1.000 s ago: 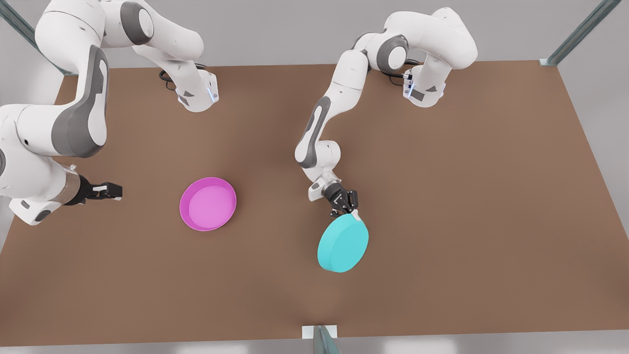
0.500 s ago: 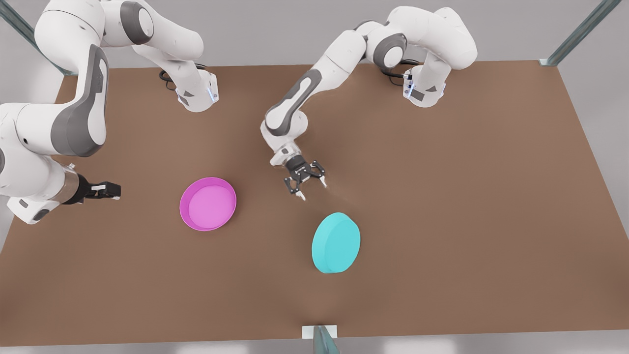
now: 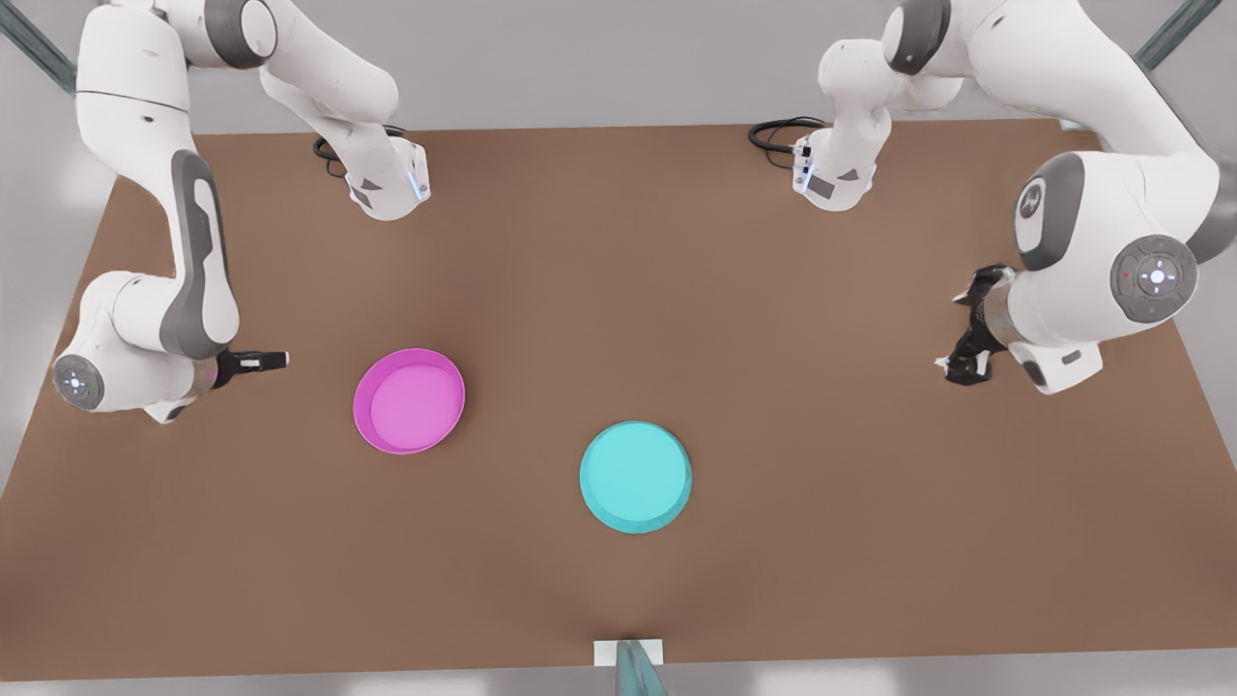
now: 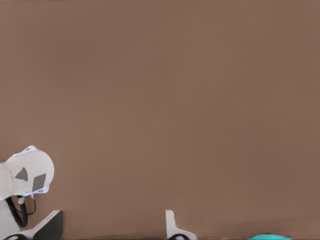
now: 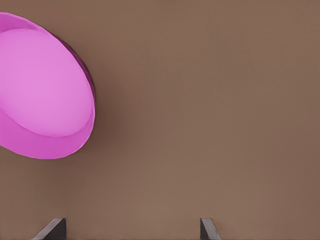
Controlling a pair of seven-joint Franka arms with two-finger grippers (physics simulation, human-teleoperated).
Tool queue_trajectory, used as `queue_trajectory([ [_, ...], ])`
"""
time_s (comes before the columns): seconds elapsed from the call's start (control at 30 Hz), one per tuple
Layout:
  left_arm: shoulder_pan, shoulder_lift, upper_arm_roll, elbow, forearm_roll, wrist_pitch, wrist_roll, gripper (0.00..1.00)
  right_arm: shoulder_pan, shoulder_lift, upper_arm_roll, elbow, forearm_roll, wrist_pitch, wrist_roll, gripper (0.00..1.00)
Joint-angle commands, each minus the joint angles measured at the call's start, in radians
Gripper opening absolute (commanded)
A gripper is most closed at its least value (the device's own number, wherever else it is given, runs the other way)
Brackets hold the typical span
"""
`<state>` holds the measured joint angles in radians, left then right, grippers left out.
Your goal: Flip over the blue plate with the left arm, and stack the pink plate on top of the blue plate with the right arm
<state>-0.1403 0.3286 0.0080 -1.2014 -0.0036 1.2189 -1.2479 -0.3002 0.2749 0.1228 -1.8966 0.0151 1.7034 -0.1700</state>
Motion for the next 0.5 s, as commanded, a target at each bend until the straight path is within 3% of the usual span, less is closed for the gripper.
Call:
queue_trajectory([
  [0.0,0.094,-0.141,-0.131,-0.242,0.067,0.330,1.234,1.00,0.010,-0.052,0.001,-0.130,0.066,0.384,-0.023,1.00],
  [0.17,0.096,-0.140,-0.128,-0.221,0.056,0.226,1.213,1.00,0.012,-0.049,0.006,-0.294,0.226,0.624,-0.009,1.00],
  [0.33,0.097,-0.140,-0.131,-0.159,-0.024,0.172,1.234,1.00,0.087,-0.007,0.008,-0.358,0.385,0.726,-0.002,1.00],
  [0.47,0.096,-0.141,-0.126,-0.145,-0.015,0.140,1.226,1.00,0.108,0.021,0.009,-0.384,0.391,0.794,-0.002,1.00],
])
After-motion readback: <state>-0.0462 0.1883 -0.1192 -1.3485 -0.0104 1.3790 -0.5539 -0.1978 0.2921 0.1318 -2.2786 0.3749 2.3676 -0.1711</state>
